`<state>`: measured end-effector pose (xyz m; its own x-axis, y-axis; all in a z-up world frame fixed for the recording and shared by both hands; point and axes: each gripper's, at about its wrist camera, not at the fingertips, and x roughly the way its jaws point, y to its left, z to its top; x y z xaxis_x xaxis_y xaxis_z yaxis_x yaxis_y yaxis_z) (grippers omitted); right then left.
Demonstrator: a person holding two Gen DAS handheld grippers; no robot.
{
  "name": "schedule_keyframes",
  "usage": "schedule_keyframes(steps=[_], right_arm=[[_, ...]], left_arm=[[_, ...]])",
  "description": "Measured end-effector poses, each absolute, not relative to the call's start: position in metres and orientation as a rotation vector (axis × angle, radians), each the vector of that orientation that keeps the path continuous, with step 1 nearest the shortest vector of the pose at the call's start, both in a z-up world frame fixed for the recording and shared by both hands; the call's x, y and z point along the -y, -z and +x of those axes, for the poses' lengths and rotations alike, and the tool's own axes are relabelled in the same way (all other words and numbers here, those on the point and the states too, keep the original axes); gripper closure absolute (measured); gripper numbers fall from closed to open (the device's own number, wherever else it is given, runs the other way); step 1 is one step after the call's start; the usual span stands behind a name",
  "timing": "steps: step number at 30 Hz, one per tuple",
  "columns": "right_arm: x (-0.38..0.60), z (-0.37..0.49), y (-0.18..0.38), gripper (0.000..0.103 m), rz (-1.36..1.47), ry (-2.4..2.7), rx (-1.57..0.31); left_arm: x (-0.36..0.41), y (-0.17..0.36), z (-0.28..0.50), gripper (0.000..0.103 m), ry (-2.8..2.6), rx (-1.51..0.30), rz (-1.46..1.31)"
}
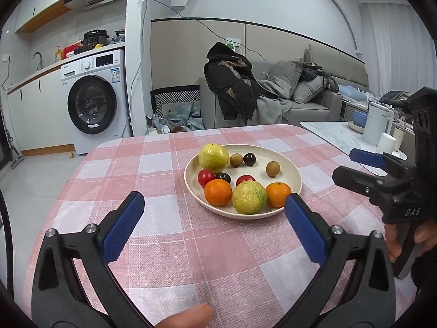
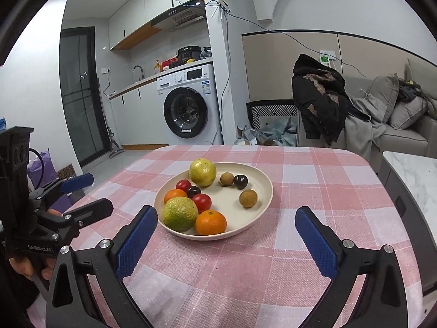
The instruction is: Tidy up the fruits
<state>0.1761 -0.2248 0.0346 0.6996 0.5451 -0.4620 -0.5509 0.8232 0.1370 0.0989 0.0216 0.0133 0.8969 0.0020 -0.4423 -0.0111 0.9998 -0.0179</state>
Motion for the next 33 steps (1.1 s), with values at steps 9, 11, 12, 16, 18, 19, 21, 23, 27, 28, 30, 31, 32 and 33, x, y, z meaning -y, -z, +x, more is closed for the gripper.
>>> schedule_keyframes(steps=[9,11,12,16,18,19,21,23,27,28,30,31,32,33], right_arm=[[0.224,0.17,-0.037,0.0,-0.035,-0.613,-0.489],[0.221,0.168,-0.037,0.0,-0.05,-0.615,-0.481],[0.22,0.167,-0.037,0.0,-0.057,-0.618,-0.477],[0.219,0.165,-0.037,0.0,-0.069,-0.621,-0.471],[0.219,0.165,-0.037,0.0,-0.068,-0.621,-0.472],[0.219,0.165,-0.037,0.0,-0.068,-0.621,-0.472],[0.219,0.164,-0.037,0.0,-0.067,-0.62,-0.473],[0.219,0.164,-0.037,0.0,-0.067,-0.619,-0.473],[0.219,0.164,-0.037,0.0,-0.068,-0.62,-0.473],[0.219,0.164,-0.037,0.0,-0.068,-0.62,-0.473],[0.219,0.164,-0.037,0.0,-0.069,-0.62,-0.473],[0.219,0.164,-0.037,0.0,-0.069,-0.621,-0.474],[0.219,0.164,-0.037,0.0,-0.069,-0.621,-0.474],[0.219,0.163,-0.037,0.0,-0.069,-0.621,-0.473]], left_arm=[[-0.016,-0.006,0.103,0.001,-0.021,-0.466,0.011],[-0.016,-0.006,0.103,0.001,-0.02,-0.465,0.007],[-0.016,-0.006,0.103,0.001,-0.02,-0.466,0.006],[-0.018,-0.005,0.105,0.001,-0.023,-0.48,-0.007],[-0.017,-0.005,0.105,0.001,-0.023,-0.48,-0.004],[-0.018,-0.005,0.106,0.001,-0.024,-0.479,-0.003],[-0.018,-0.005,0.106,0.001,-0.023,-0.477,0.0],[-0.018,-0.005,0.106,0.001,-0.023,-0.476,0.004],[-0.018,-0.005,0.107,0.001,-0.024,-0.478,0.001],[-0.019,-0.004,0.107,0.001,-0.024,-0.48,0.001],[-0.019,-0.005,0.107,0.001,-0.024,-0.478,0.002],[-0.019,-0.005,0.107,0.001,-0.023,-0.478,0.003],[-0.019,-0.005,0.107,0.001,-0.024,-0.478,0.003],[-0.019,-0.005,0.107,0.001,-0.024,-0.478,0.003]])
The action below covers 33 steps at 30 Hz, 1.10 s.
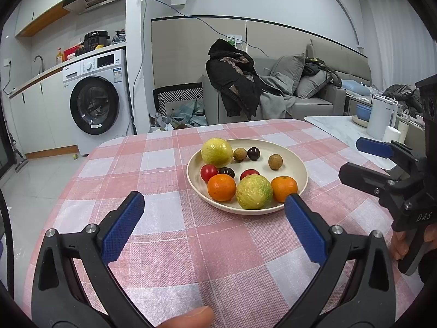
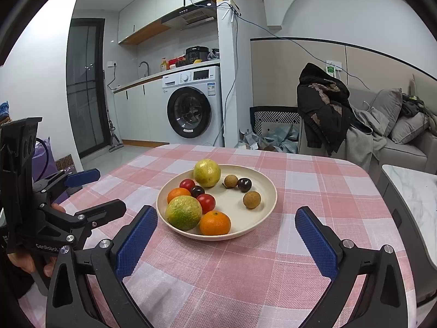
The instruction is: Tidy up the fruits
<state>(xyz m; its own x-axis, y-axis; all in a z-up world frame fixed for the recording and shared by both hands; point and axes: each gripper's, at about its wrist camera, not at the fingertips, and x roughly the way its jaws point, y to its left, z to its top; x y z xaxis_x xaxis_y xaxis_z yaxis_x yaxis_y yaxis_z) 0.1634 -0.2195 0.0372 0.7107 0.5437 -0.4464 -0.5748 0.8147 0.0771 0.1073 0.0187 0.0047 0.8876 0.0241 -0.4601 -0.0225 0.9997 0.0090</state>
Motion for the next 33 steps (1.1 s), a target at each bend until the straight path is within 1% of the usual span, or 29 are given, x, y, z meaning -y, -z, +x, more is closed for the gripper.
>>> schedule_keyframes(steps=[33], right_arm=[[0.219,0.1632,-0.0375,0.0,-0.07,-0.621,-0.475]], left_arm=[[-0.0178,-0.0043,0.1078,0.001,-0.024,-0.478,0.005]])
